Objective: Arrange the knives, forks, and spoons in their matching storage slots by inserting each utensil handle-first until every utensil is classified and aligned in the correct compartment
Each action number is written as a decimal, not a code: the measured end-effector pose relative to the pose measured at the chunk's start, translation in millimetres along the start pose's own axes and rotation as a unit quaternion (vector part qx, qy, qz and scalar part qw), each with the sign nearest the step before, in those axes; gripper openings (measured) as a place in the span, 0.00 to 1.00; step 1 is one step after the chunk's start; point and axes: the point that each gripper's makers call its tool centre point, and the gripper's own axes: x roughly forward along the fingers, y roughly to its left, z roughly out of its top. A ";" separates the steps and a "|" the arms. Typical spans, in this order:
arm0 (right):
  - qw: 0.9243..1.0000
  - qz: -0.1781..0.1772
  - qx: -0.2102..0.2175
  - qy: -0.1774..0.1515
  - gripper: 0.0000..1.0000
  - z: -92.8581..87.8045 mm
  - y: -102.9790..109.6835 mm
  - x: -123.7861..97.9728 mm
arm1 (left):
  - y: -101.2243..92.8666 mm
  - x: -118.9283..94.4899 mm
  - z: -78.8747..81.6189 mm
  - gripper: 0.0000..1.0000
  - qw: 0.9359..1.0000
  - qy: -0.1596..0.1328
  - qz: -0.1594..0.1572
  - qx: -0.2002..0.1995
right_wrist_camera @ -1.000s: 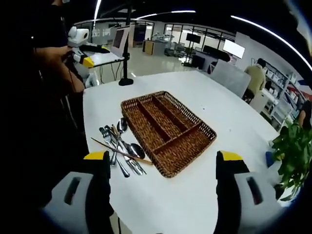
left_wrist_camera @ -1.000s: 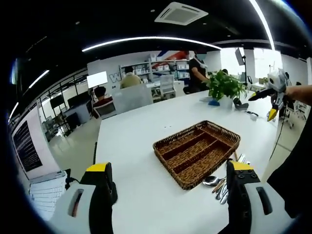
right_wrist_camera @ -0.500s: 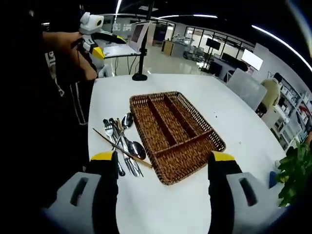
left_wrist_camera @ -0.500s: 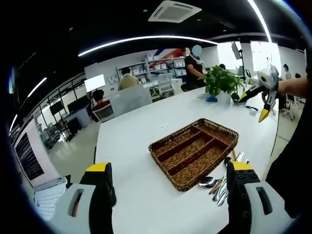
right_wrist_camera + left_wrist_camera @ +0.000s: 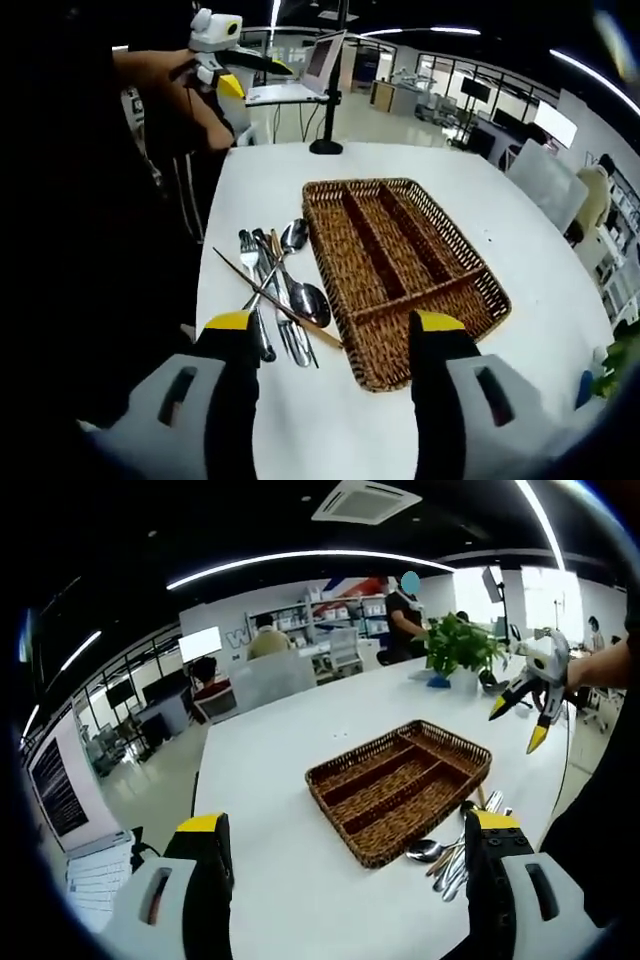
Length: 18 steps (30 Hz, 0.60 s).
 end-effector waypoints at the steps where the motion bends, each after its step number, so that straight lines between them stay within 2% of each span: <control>1: 1.000 0.004 -0.003 0.002 0.59 -2.1 1.2 4.9 | 0.3 -0.1 -0.8 0.99 1.000 0.001 0.000 0.002; 5: 1.000 0.015 -0.009 -0.003 0.59 -0.4 4.4 14.2 | 3.2 -1.0 -0.6 0.99 1.000 0.003 -0.002 0.004; 13: 1.000 0.018 -0.012 -0.002 0.55 -3.3 3.0 17.2 | 11.8 -6.2 -0.5 0.99 1.000 0.005 0.004 0.009; 18: 0.999 0.029 -0.018 0.010 0.48 -14.6 6.6 25.6 | 11.2 -7.2 -4.6 0.99 1.000 0.011 0.003 0.006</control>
